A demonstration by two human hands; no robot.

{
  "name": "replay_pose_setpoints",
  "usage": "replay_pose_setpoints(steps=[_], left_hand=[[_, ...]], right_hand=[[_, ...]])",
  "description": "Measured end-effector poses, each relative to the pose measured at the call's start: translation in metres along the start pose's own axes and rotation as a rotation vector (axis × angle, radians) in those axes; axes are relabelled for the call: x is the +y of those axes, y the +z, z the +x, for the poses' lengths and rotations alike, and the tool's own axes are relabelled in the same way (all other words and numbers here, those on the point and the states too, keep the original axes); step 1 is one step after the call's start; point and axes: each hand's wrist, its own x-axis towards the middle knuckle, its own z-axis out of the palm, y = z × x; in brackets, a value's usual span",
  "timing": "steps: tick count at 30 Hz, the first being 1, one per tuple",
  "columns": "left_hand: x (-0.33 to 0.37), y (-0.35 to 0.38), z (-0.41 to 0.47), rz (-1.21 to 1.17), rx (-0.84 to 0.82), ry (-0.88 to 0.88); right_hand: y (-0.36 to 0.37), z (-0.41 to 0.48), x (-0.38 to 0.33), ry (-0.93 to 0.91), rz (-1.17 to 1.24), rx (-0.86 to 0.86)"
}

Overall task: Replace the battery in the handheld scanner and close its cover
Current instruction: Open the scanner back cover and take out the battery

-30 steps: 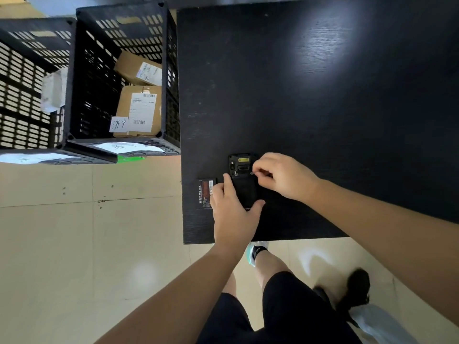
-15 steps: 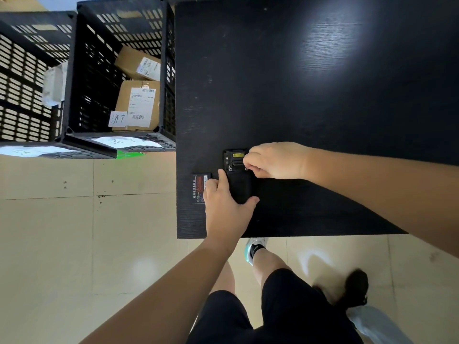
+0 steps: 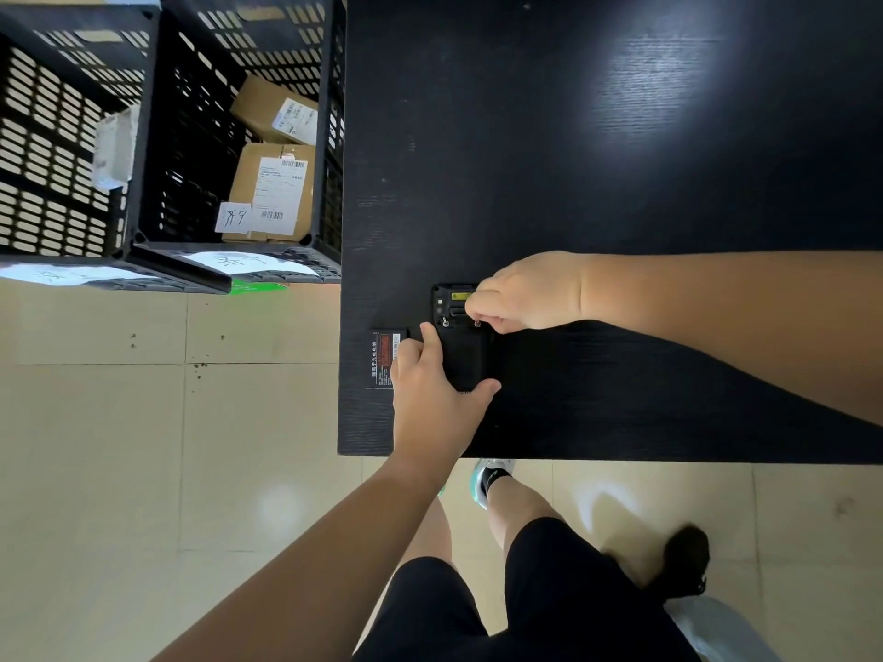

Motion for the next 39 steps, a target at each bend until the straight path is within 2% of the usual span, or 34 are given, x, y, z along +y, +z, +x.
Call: replay_pose_setpoints(steps=[4, 6, 10, 13, 18, 23, 30, 36, 39], left_hand=[[0.004, 0.0, -0.003, 0.001, 0.001, -0.002], [0.007, -0.001, -0.005, 0.0, 0.007, -0.01], [0.005, -0.003, -0.011, -0.093, -0.008, -0.01], [-0.004, -0.008, -0.016, -0.106, -0.035, 0.017], [-0.019, -0.015, -0.016, -0.092, -0.099, 0.116], [-0.026, -0.015, -0.013, -0.12, -0.126, 0.174], [-0.027, -0.016, -0.009, -0.173, -0.121, 0.171], [-0.022, -0.023, -0.009, -0.287, -0.016, 0.153], [-0.021, -0.026, -0.007, -0.274, -0.006, 0.15]], right_hand=[[-0.01, -0.008, -0.006, 0.051, 0.054, 0.023], [-0.012, -0.016, -0.018, 0.18, 0.202, 0.094], [0.003, -0.028, -0.052, 0.52, 0.612, 0.375], [0.01, -0.028, -0.072, 0.69, 0.771, 0.388], [0.005, -0.023, -0.087, 0.733, 0.794, 0.358], [-0.003, -0.017, -0.09, 0.741, 0.711, 0.317], [-0.004, -0.012, -0.09, 0.754, 0.76, 0.322], [0.0, -0.015, -0.096, 0.784, 0.855, 0.419], [0.003, -0.021, -0.105, 0.916, 0.927, 0.589]])
